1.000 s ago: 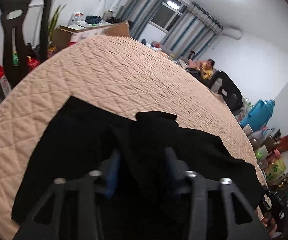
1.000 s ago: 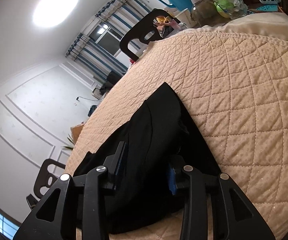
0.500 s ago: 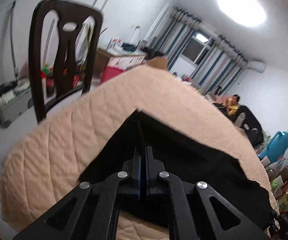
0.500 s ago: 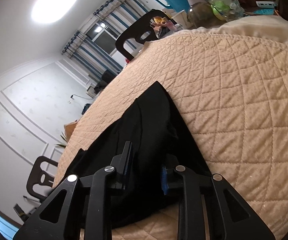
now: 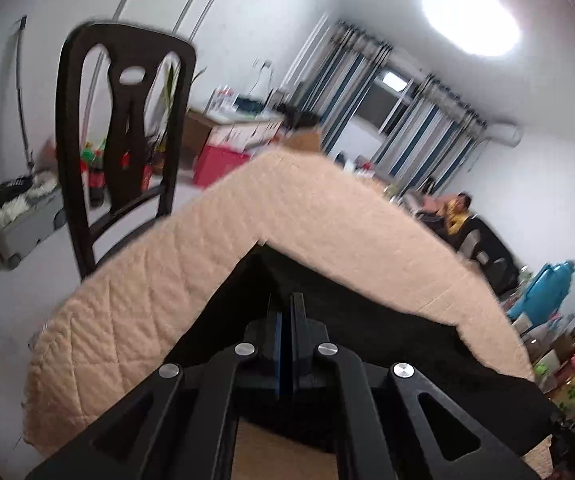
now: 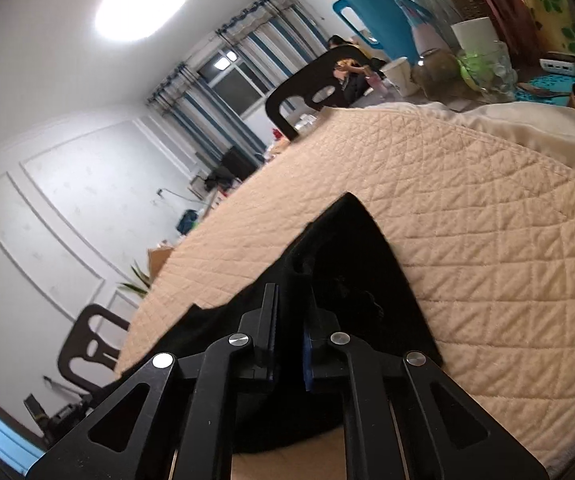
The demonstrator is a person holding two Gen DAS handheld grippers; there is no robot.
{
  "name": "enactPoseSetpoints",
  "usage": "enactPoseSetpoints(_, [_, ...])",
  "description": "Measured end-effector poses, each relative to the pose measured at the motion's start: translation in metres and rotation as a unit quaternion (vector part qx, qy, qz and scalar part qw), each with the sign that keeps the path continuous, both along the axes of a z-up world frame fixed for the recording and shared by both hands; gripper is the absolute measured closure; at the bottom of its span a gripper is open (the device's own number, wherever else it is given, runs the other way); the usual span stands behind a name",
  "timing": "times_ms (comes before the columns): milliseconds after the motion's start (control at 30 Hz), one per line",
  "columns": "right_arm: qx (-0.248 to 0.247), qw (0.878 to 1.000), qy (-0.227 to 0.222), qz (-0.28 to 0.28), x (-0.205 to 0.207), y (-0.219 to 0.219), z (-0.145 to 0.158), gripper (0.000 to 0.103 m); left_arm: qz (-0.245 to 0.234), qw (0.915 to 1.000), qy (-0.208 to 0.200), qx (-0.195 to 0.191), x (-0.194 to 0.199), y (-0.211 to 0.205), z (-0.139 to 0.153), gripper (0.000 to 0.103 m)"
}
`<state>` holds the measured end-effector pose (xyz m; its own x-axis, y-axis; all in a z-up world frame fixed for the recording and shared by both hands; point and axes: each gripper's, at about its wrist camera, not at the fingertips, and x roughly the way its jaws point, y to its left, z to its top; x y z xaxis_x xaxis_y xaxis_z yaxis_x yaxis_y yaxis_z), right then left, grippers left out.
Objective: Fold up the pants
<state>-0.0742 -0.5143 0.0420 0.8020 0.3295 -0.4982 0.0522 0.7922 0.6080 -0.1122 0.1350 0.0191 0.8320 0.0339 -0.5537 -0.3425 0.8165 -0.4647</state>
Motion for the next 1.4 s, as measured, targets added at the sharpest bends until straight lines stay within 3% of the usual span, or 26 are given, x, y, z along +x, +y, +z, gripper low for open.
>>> enactPoseSetpoints(133, [0.021, 0.998, 0.061, -0.019, -0.001, -0.014, -0.039, 0.093, 0.003, 0.9989, 0.045, -0.01, 0.01, 0.005, -0.021, 0.098])
enactPoseSetpoints(267, [0.002, 0.999, 0.047, -0.016, -0.002, -0.01, -0.031, 0.093, -0.001, 0.9987, 0.05, 0.008, 0.009, 0.002, -0.014, 0.098])
enactPoseSetpoints(400, [-0.011, 0.998, 0.058, -0.016, -0.005, -0.011, -0.03, 0.088, 0.014, 0.9961, 0.087, -0.004, 0.011, 0.01, -0.019, 0.094])
enactPoseSetpoints(467, [-0.017, 0.998, 0.052, -0.027, -0.013, -0.016, -0.027, 0.083, 0.03, 0.9961, 0.082, -0.011, 0.006, 0.022, -0.016, 0.094])
enactPoseSetpoints(533, [-0.039, 0.997, 0.047, -0.05, -0.02, -0.02, -0.019, 0.08, 0.046, 0.9964, 0.071, 0.002, 0.001, 0.031, -0.006, 0.085])
enactPoseSetpoints(600, [-0.086, 0.992, 0.031, -0.086, -0.025, -0.022, -0.005, 0.08, 0.048, 0.9975, 0.051, 0.013, 0.001, 0.038, 0.007, 0.065])
enactPoseSetpoints(700, [-0.106, 0.99, -0.002, -0.093, -0.025, -0.019, 0.011, 0.08, -0.006, 0.9985, 0.037, 0.041, 0.023, 0.033, 0.018, 0.053])
enactPoseSetpoints(900, [-0.132, 0.991, -0.033, -0.004, 0.007, 0.028, 0.017, 0.08, -0.118, 0.9833, 0.099, 0.096, 0.102, 0.007, -0.001, 0.053])
enactPoseSetpoints(1133, [-0.124, 0.991, -0.024, 0.054, 0.026, 0.058, 0.002, 0.08, -0.12, 0.9687, 0.148, 0.159, 0.144, -0.005, -0.015, 0.053])
enactPoseSetpoints(1167, [-0.124, 0.99, -0.024, 0.056, 0.026, 0.059, 0.0, 0.08, -0.12, 0.9683, 0.147, 0.163, 0.145, -0.007, -0.014, 0.063])
enactPoseSetpoints(1200, [-0.124, 0.99, -0.023, 0.056, 0.026, 0.059, 0.0, 0.08, -0.123, 0.9674, 0.145, 0.168, 0.145, -0.009, -0.013, 0.084])
enactPoseSetpoints(1233, [-0.122, 0.991, -0.023, 0.056, 0.025, 0.058, -0.001, 0.08, -0.13, 0.9665, 0.142, 0.17, 0.145, -0.011, -0.012, 0.091])
enactPoseSetpoints(1333, [-0.119, 0.991, -0.021, 0.053, 0.027, 0.059, 0.0, 0.08, -0.127, 0.965, 0.124, 0.193, 0.14, -0.021, -0.004, 0.093])
enactPoseSetpoints(1400, [-0.119, 0.991, -0.023, 0.049, 0.027, 0.057, 0.0, 0.08, -0.121, 0.9716, 0.107, 0.172, 0.139, -0.014, 0.0, 0.092])
